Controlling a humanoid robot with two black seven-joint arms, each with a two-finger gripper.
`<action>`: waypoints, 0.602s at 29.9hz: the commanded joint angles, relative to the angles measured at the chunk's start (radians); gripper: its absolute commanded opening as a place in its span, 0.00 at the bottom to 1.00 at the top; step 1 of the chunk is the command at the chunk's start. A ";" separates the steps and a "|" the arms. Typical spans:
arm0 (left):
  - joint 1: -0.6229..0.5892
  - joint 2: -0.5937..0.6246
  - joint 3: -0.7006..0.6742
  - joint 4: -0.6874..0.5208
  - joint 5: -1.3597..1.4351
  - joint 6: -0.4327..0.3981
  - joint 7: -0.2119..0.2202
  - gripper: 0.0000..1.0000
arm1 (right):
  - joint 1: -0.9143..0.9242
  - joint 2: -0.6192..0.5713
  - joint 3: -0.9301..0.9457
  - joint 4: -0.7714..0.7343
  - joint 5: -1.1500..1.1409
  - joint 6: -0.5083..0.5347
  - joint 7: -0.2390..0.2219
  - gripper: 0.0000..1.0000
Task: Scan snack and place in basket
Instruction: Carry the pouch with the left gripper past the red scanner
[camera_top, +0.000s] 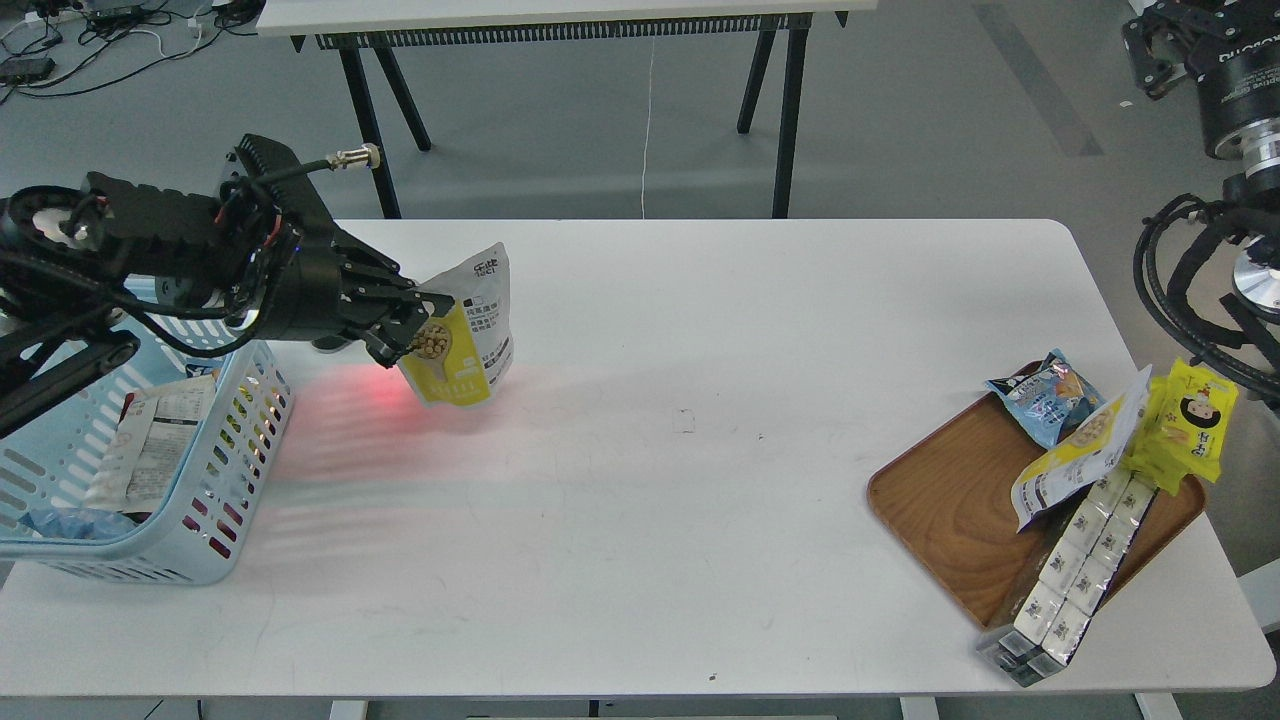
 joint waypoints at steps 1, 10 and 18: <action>0.011 0.001 0.002 0.080 0.000 0.032 -0.006 0.00 | -0.001 0.000 0.000 0.000 0.000 0.000 0.000 0.99; 0.029 -0.006 0.005 0.211 0.000 0.100 -0.006 0.00 | -0.004 0.002 -0.003 -0.003 0.000 -0.002 0.000 0.99; 0.038 -0.005 0.005 0.211 0.000 0.100 -0.006 0.00 | 0.000 0.005 -0.006 -0.006 0.000 -0.003 0.000 0.99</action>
